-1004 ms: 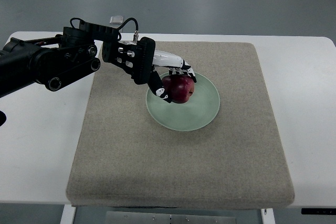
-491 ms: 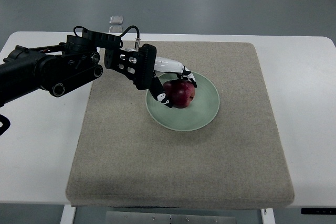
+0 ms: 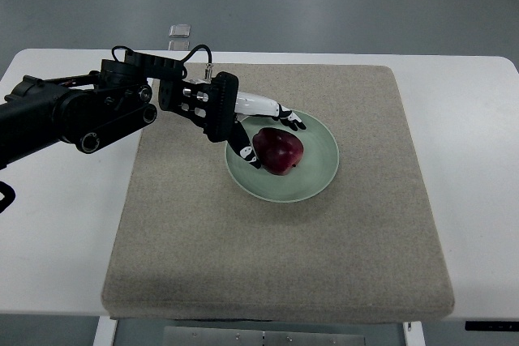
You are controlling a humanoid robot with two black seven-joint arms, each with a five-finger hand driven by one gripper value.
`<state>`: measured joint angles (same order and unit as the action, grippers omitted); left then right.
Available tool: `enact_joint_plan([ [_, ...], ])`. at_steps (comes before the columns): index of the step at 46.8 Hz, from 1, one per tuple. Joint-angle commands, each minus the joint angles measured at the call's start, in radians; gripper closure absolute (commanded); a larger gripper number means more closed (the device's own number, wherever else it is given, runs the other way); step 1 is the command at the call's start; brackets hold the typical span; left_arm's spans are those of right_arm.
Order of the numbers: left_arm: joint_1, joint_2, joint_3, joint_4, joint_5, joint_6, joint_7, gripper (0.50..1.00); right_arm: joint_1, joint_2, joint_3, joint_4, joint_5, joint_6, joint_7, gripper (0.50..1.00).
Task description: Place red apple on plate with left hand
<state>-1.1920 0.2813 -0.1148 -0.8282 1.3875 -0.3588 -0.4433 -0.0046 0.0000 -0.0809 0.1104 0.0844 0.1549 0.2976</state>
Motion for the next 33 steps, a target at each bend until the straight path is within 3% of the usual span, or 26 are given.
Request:
enact_joint_plan([
  [1,-0.001,-0.001,-0.002,0.001,-0.001,0.0,0.0,0.557,0.0,0.0,0.0,0.0,0.0,0.0,0.0,0.536],
  [33,-0.032,0.016,-0.036,0.173,-0.001,0.001,0.0,0.542,0.0,0.0,0.0,0.0,0.0,0.0,0.0,0.536],
])
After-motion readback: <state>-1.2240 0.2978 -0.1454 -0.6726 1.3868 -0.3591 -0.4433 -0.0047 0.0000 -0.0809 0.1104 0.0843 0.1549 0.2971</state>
